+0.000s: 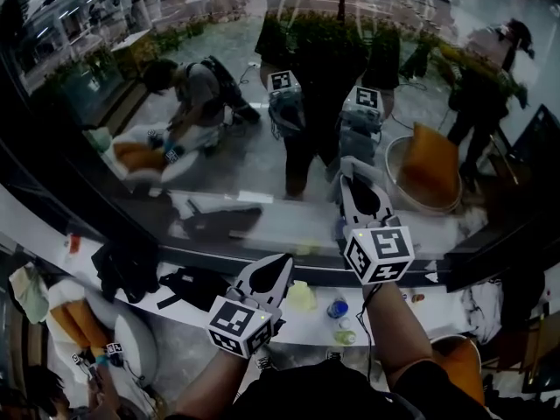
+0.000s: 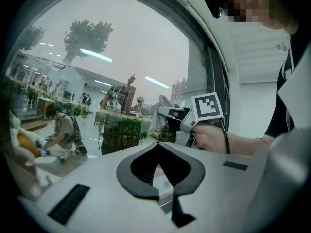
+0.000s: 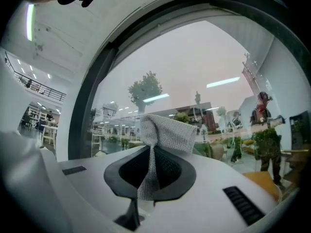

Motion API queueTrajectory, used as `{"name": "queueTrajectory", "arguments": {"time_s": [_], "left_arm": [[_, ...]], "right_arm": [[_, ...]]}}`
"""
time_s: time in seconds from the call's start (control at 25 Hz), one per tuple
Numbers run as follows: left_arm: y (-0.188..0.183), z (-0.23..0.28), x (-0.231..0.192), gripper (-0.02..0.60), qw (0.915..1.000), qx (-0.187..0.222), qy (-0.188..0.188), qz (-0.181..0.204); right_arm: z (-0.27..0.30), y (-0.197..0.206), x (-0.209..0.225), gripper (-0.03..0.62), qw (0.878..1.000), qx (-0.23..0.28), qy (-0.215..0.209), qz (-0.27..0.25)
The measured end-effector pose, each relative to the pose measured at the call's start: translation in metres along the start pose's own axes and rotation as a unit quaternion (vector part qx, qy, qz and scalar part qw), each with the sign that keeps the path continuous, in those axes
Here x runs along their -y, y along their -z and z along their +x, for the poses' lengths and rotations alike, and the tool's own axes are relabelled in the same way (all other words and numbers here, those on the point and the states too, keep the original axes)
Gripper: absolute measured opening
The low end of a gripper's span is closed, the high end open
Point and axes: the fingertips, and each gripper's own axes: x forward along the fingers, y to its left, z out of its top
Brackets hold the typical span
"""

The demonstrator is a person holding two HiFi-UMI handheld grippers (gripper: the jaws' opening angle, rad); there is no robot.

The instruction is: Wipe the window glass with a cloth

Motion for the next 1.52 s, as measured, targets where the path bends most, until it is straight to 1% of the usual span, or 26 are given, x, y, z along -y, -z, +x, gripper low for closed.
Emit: {"name": "queueTrajectory", "arguments": {"time_s": [0.2, 0.36, 0.48, 0.64, 0.72, 0.92, 1.0, 1.24, 1.52], "left_arm": [[-0.004, -0.026, -0.029, 0.0, 0.9996, 0.008, -0.027, -0.007], [-0.005, -0.053, -0.061, 0.0, 0.9986, 0.009, -0.05, -0.016], [-0.002, -0.071, -0.081, 0.0, 0.998, 0.011, -0.059, -0.017], [-0.009, -0.075, -0.087, 0.0, 0.9965, 0.008, -0.082, -0.015], [-0.007, -0.081, -0.095, 0.0, 0.9959, 0.007, -0.09, -0.013], [0.005, -0.127, -0.147, 0.0, 0.9957, 0.002, -0.092, -0.012], [0.004, -0.137, -0.159, 0.0, 0.9951, 0.0, -0.098, -0.013], [0.003, -0.147, -0.177, 0.0, 0.9938, 0.002, -0.109, -0.021], [0.003, -0.149, -0.178, 0.0, 0.9949, 0.002, -0.098, -0.02]], "right_arm": [[0.026, 0.001, -0.048, 0.041, 1.0, 0.001, -0.03, 0.001], [0.049, 0.003, -0.087, 0.041, 0.999, 0.0, -0.048, 0.005], [0.066, 0.006, -0.114, 0.041, 0.998, -0.003, -0.06, 0.008], [0.076, 0.009, -0.125, 0.041, 0.997, -0.001, -0.074, 0.017], [0.084, 0.012, -0.136, 0.041, 0.996, -0.001, -0.083, 0.021], [0.121, 0.02, -0.208, 0.041, 0.995, -0.007, -0.102, 0.017], [0.129, 0.022, -0.226, 0.041, 0.994, -0.007, -0.109, 0.018], [0.138, 0.026, -0.239, 0.041, 0.994, -0.006, -0.109, 0.016], [0.141, 0.027, -0.242, 0.041, 0.994, -0.009, -0.106, 0.015]]}}
